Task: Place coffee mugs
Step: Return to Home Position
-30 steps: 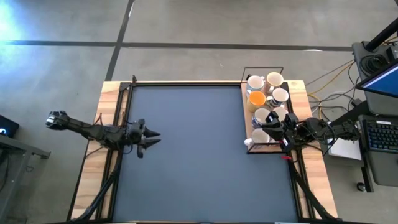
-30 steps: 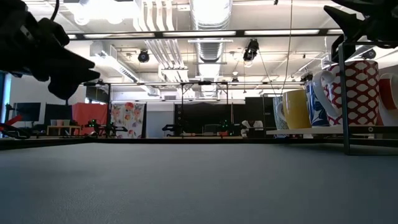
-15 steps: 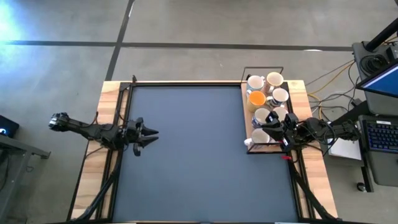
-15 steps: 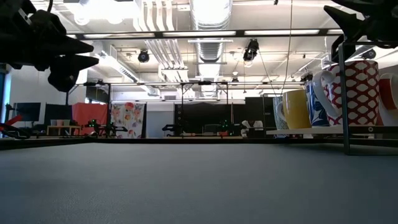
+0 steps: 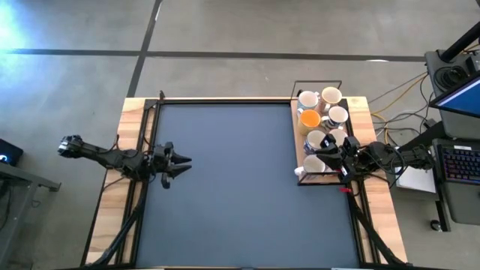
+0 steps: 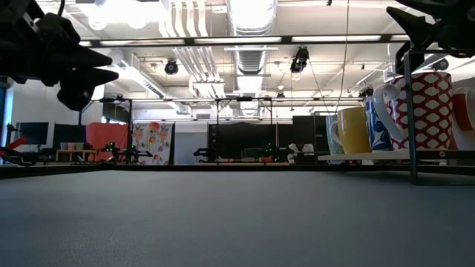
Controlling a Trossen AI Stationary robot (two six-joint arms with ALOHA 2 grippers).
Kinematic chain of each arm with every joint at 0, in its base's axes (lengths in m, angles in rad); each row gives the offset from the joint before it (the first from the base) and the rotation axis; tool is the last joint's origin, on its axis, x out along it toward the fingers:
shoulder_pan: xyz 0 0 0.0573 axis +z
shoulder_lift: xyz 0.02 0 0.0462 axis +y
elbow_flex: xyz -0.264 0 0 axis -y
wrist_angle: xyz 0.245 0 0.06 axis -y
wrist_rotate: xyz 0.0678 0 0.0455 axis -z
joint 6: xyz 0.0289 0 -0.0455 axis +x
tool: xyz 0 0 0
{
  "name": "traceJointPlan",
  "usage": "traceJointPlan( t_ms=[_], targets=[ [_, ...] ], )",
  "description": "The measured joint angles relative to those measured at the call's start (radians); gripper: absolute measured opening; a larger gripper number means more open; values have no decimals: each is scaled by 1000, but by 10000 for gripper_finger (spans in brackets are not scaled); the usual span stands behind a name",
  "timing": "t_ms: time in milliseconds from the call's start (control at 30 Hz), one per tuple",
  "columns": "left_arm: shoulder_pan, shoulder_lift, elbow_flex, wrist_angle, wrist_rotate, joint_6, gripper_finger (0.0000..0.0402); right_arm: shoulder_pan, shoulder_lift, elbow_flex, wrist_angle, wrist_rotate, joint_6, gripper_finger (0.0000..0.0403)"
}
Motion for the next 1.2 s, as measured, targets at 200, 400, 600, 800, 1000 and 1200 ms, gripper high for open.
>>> traceJointPlan(
  t_ms=[200, 400, 600, 800, 1000, 1200],
  targets=[
    [0, 14, 0, 2, 0, 0, 132, 0, 0, 0, 0, 0, 0, 68],
    [0, 28, 0, 4, 0, 0, 132, 0, 0, 0, 0, 0, 0, 68],
    [0, 38, 0, 3, 0, 0, 132, 0, 0, 0, 0, 0, 0, 68],
    [0, 43, 0, 2, 0, 0, 132, 0, 0, 0, 0, 0, 0, 68],
    [0, 43, 0, 2, 0, 0, 132, 0, 0, 0, 0, 0, 0, 68],
    [0, 43, 0, 3, 0, 0, 132, 0, 0, 0, 0, 0, 0, 68]
  ],
)
